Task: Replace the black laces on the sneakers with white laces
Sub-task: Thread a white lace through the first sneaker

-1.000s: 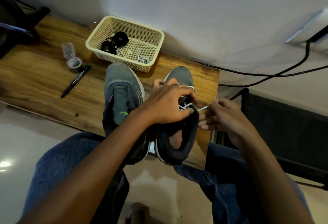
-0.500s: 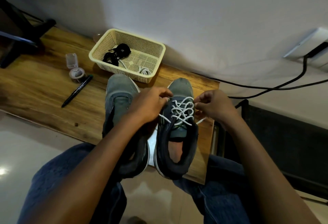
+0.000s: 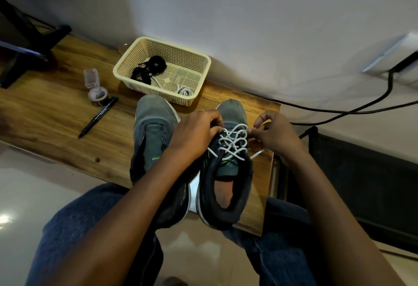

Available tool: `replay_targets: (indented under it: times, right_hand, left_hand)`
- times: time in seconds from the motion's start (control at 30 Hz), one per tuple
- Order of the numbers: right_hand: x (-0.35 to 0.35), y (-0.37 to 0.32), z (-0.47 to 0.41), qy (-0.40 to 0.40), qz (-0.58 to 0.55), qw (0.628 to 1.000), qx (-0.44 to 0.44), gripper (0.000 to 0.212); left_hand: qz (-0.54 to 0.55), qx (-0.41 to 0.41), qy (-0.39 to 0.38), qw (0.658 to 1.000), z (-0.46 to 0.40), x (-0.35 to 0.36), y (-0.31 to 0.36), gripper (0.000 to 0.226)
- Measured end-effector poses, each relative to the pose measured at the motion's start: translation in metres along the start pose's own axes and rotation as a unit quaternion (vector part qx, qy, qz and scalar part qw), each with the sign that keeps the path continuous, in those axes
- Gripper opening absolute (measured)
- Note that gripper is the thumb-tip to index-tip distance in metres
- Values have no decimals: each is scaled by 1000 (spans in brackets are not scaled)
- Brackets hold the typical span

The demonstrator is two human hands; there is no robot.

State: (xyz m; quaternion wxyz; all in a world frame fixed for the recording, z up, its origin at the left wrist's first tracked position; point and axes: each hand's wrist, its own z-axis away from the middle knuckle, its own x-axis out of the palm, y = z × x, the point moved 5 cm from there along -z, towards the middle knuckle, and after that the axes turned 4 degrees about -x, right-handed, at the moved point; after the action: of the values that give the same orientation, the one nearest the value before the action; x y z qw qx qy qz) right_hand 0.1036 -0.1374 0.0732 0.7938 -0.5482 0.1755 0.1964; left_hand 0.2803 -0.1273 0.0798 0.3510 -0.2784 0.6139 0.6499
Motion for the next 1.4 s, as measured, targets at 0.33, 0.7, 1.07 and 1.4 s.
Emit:
replay_targets:
  times: [0.33, 0.7, 1.07, 1.4]
  right_hand:
    - [1, -3, 8, -93, 45, 993, -48, 13]
    - [0, 0, 12, -134, -2, 990, -36, 14]
    - [0, 0, 5, -72, 45, 994, -74, 17]
    - [1, -10, 12, -99, 97, 987, -76, 25]
  left_hand:
    - [-17, 2, -18, 1000, -1, 5, -2, 16]
    - [-37, 3, -10, 999, -1, 4, -1, 15]
    - [-23, -6, 7, 1000, 0, 2, -1, 6]
    - [-12, -136, -105, 985, 0, 7, -13, 32]
